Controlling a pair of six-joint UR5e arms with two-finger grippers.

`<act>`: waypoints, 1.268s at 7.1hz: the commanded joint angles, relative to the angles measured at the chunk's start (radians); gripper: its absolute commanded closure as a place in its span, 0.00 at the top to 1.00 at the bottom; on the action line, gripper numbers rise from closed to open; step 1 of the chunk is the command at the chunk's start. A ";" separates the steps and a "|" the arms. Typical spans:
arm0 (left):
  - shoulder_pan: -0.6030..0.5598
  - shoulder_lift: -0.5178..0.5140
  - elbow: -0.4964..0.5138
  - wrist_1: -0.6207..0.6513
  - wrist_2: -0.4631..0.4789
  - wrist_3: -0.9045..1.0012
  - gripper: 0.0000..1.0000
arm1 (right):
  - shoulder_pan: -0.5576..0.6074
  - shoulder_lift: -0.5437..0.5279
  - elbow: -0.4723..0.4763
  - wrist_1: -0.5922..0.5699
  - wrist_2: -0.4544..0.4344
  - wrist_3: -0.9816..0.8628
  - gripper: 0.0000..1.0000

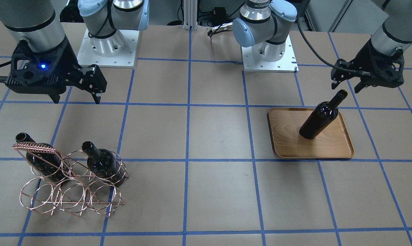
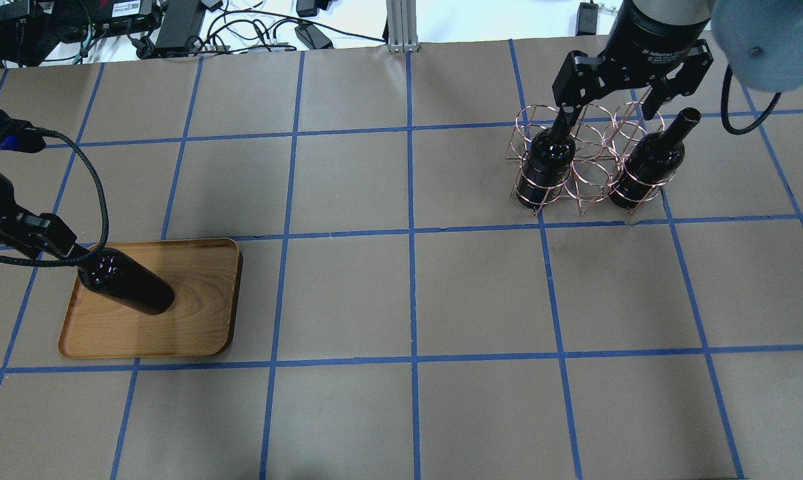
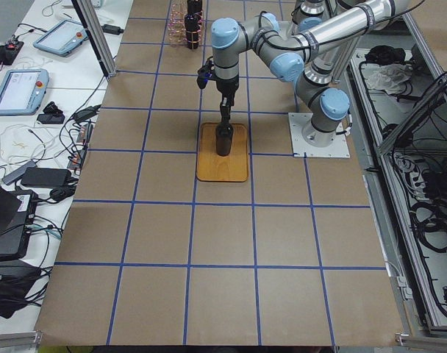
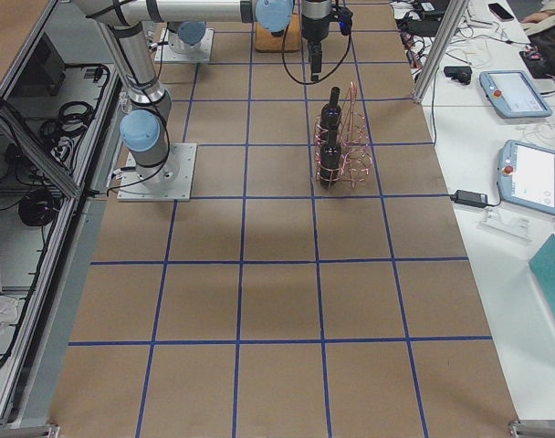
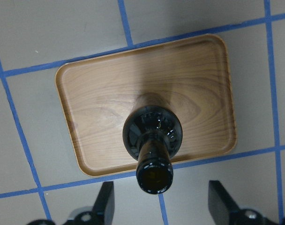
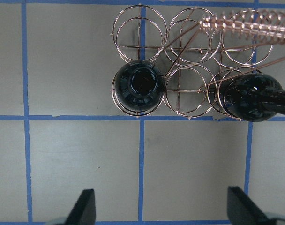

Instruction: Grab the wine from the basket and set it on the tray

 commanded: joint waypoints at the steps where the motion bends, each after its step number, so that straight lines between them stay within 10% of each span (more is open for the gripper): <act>1: -0.099 -0.043 0.108 -0.010 -0.013 -0.249 0.89 | 0.000 0.000 0.000 0.001 -0.005 0.000 1.00; 5: -0.429 -0.182 0.362 -0.077 -0.054 -0.677 1.00 | 0.003 -0.002 0.002 -0.002 0.007 0.009 1.00; 9: -0.515 -0.185 0.330 -0.086 -0.057 -0.693 1.00 | 0.003 0.000 0.002 -0.003 0.006 0.003 1.00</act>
